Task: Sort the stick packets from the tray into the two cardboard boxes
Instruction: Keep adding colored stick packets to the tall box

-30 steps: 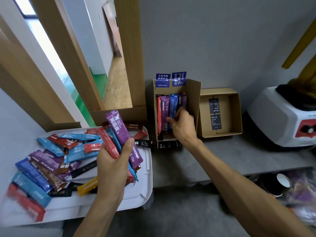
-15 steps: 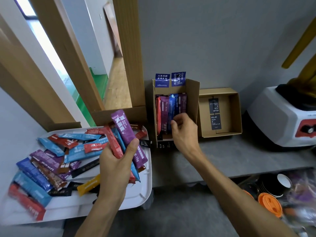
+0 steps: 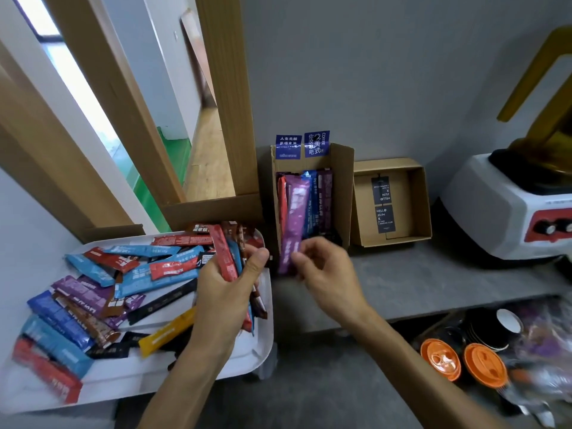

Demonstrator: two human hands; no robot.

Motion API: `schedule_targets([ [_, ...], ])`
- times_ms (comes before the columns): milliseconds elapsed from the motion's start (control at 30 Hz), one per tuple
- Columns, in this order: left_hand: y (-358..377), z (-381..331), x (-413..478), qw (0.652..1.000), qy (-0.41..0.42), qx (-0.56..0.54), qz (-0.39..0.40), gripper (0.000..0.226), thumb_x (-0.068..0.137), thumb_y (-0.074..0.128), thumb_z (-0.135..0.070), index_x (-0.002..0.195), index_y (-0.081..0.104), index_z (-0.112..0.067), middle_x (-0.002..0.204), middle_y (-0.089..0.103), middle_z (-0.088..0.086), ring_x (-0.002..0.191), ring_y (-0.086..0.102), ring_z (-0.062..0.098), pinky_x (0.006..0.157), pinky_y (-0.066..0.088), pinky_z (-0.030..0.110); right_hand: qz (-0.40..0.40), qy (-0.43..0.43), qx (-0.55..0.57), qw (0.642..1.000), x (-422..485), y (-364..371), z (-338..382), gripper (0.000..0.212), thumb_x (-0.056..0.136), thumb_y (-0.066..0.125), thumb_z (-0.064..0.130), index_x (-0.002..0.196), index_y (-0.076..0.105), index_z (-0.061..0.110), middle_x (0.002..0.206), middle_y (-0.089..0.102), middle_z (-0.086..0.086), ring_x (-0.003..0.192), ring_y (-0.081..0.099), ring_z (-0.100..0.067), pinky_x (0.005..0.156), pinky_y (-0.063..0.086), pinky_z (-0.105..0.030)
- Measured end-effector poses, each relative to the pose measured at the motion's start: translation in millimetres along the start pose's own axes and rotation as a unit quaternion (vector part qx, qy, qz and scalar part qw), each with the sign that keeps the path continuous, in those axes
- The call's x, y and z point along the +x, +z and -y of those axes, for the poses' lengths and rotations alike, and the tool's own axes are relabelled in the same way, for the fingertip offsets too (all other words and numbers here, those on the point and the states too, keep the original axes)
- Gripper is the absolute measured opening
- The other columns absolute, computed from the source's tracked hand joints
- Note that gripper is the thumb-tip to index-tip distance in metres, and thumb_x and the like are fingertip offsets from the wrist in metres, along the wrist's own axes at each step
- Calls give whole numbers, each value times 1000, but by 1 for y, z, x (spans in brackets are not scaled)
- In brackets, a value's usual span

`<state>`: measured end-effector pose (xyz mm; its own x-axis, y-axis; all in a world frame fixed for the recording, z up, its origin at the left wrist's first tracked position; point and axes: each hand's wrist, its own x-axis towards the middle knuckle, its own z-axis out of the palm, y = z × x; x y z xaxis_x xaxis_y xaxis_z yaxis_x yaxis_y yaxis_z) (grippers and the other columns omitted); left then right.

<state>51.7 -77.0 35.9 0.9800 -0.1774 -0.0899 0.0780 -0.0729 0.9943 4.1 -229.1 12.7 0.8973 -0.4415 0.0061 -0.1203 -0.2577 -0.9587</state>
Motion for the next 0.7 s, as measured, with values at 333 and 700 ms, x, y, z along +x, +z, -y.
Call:
schedule_targets([
  [333, 1, 4, -4, 999, 7, -15, 36, 21, 73, 68, -50, 82, 69, -31, 72, 69, -6, 67, 66, 8, 71, 57, 29, -140, 48, -328, 933, 87, 5, -18, 35, 95, 58, 7, 127, 43, 7, 118, 65, -19, 108, 66, -41, 89, 56, -53],
  [700, -13, 12, 7, 999, -21, -33, 6, 61, 63, 65, -67, 98, 65, -18, 82, 70, 3, 80, 71, 19, 72, 57, 34, -125, 3, -306, 944, 79, -2, -23, 20, 98, 55, 13, 117, 51, 8, 121, 62, -16, 106, 66, -34, 86, 58, -51],
])
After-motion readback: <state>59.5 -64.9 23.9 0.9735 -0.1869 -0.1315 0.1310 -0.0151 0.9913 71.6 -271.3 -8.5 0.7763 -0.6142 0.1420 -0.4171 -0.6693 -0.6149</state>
